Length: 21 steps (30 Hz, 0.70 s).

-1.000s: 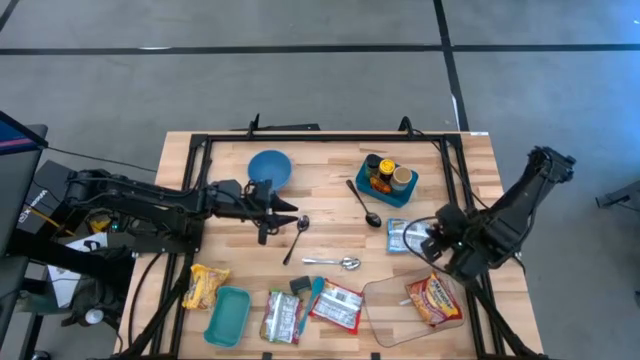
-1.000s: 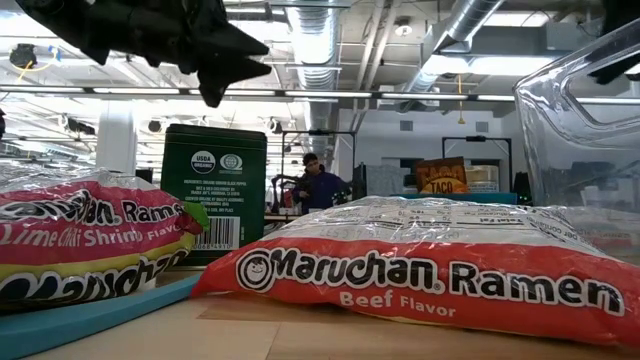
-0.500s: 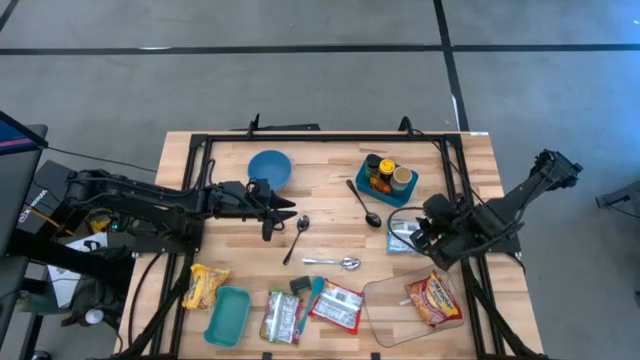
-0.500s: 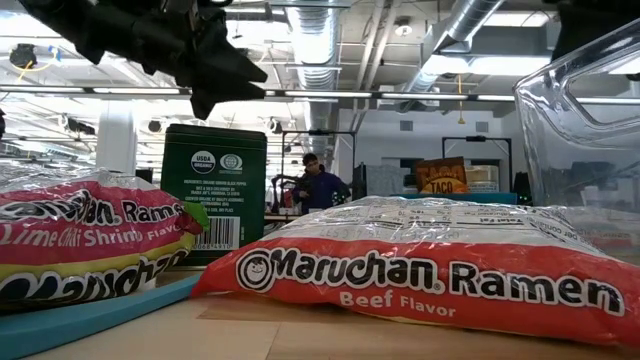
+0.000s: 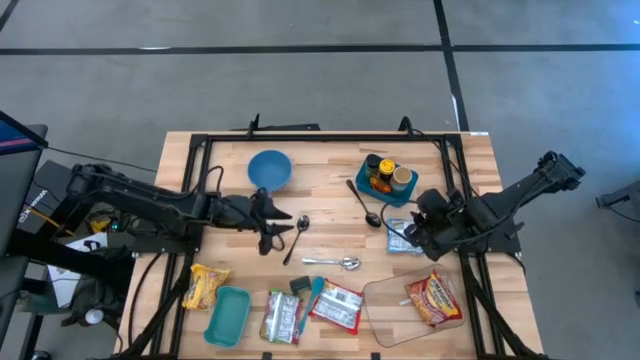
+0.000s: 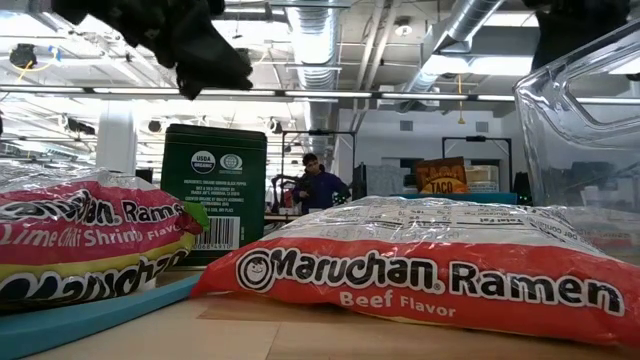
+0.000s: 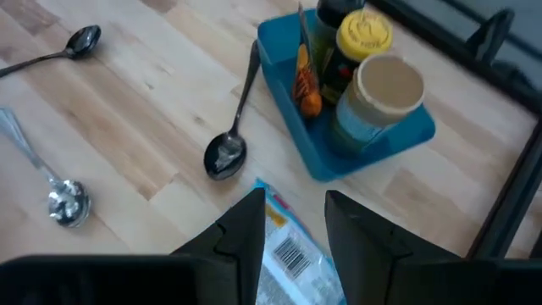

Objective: Pick & Place Food Item
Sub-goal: Put the black seasoning can into the blue bin

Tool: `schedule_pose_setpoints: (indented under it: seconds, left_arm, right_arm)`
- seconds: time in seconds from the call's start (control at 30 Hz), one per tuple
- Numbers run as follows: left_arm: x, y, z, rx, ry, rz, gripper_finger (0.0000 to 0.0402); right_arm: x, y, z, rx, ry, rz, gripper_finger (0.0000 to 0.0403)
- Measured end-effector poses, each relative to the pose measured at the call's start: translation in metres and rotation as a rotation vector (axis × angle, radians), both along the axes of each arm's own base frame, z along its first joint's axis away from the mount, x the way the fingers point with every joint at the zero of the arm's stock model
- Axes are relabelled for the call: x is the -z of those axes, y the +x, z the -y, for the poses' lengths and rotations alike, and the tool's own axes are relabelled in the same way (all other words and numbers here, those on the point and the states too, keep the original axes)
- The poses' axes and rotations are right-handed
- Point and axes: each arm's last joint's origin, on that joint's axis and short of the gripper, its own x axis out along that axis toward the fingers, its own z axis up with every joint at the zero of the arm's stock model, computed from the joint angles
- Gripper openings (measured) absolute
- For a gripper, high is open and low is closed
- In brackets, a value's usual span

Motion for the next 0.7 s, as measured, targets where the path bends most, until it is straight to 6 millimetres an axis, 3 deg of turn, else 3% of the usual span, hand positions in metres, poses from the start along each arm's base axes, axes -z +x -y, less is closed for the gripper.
schedule_pose_setpoints:
  seconds: [0.4,0.7]
  left_arm:
    - [0.008,-0.01,0.055,0.111,0.224,-0.015,0.0136]
    - [0.024,-0.005,0.086,0.249,0.203,-0.015,0.0136]
  right_arm:
    - [-0.003,0.003,0.002,0.003,-0.099,0.064,0.0118]
    - [-0.003,0.005,0.001,0.008,-0.103,0.101,0.0118]
